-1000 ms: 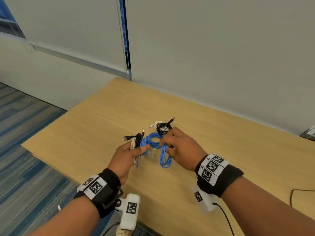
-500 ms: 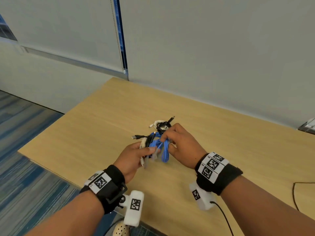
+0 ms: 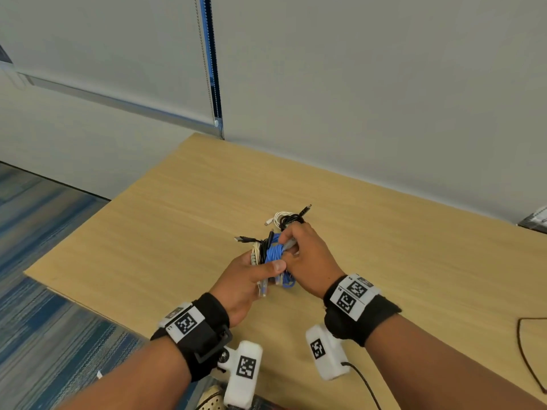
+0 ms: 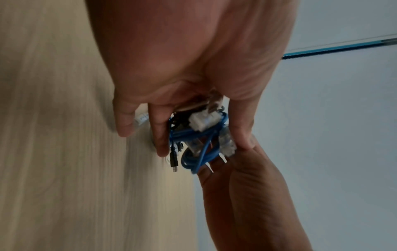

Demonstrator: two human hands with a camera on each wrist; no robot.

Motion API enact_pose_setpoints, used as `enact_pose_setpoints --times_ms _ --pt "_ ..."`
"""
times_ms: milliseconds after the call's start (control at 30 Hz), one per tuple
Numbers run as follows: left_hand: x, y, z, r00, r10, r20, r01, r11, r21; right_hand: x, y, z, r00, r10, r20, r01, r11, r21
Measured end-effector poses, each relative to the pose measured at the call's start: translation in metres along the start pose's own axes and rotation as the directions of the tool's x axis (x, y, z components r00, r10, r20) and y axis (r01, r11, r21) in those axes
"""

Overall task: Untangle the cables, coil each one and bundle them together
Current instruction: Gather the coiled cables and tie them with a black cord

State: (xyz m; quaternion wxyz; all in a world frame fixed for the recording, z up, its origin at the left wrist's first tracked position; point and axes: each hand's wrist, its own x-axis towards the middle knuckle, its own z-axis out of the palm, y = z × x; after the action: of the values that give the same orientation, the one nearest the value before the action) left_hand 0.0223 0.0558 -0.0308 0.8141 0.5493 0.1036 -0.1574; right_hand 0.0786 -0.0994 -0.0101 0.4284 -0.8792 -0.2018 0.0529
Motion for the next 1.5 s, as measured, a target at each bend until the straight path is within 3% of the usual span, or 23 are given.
enact_pose_setpoints --times_ms 167,300,400,500,700,800,933,1033,1133,1267,1433,1500 --pt "0.002 -0.001 -0.010 0.997 0.063 -0.044 -0.057 0.991 0.120 0.018 -0.004 -0.017 0.964 -0.070 0.255 0.108 0.984 -0.142" --pt "0.003 0.000 -0.018 0.985 0.059 -0.165 -0.038 0.991 0.131 0.033 -0.006 -0.011 0.962 -0.046 0.270 0.094 0.982 -0.166" --pt "0.002 -0.002 -0.027 0.955 0.058 -0.291 -0.018 0.990 0.139 0.044 0.003 -0.006 0.971 0.058 0.232 -0.021 0.987 -0.158" --pt "0.000 -0.002 -0.037 0.917 0.057 -0.395 -0.017 0.994 0.104 0.051 0.017 -0.004 0.970 0.175 0.168 -0.113 0.939 -0.325" --pt "-0.002 0.002 -0.048 0.894 0.069 -0.442 -0.058 0.998 0.037 0.038 0.036 0.027 0.932 0.234 0.278 -0.005 0.773 -0.634" --pt "0.003 -0.002 -0.051 0.882 0.064 -0.466 -0.042 0.997 0.058 0.032 0.044 0.026 0.951 0.189 0.243 -0.012 0.810 -0.586" --pt "0.006 0.001 -0.056 0.856 0.060 -0.513 -0.040 0.998 0.050 0.020 0.043 0.006 0.988 0.071 0.135 -0.023 0.943 -0.332" --pt "0.009 0.001 -0.047 0.883 0.043 -0.467 -0.023 0.999 0.048 0.010 0.035 -0.007 0.995 -0.003 0.096 0.027 0.969 -0.247" --pt "0.012 -0.002 -0.025 0.918 0.034 -0.396 -0.020 0.999 0.040 -0.002 0.027 -0.006 0.986 -0.064 0.155 0.094 0.976 -0.195" --pt "0.012 -0.002 -0.009 0.956 -0.019 -0.292 -0.008 0.996 -0.090 -0.010 0.022 -0.007 0.985 -0.029 0.170 0.044 0.995 -0.086" --pt "0.008 -0.001 0.000 0.993 -0.009 -0.116 0.004 0.999 -0.043 -0.012 0.020 -0.006 0.986 -0.060 0.154 0.095 0.969 -0.229" --pt "0.008 -0.003 0.003 0.993 0.001 -0.120 -0.001 1.000 -0.001 -0.015 0.016 0.001 0.984 -0.111 0.136 0.150 0.936 -0.318"
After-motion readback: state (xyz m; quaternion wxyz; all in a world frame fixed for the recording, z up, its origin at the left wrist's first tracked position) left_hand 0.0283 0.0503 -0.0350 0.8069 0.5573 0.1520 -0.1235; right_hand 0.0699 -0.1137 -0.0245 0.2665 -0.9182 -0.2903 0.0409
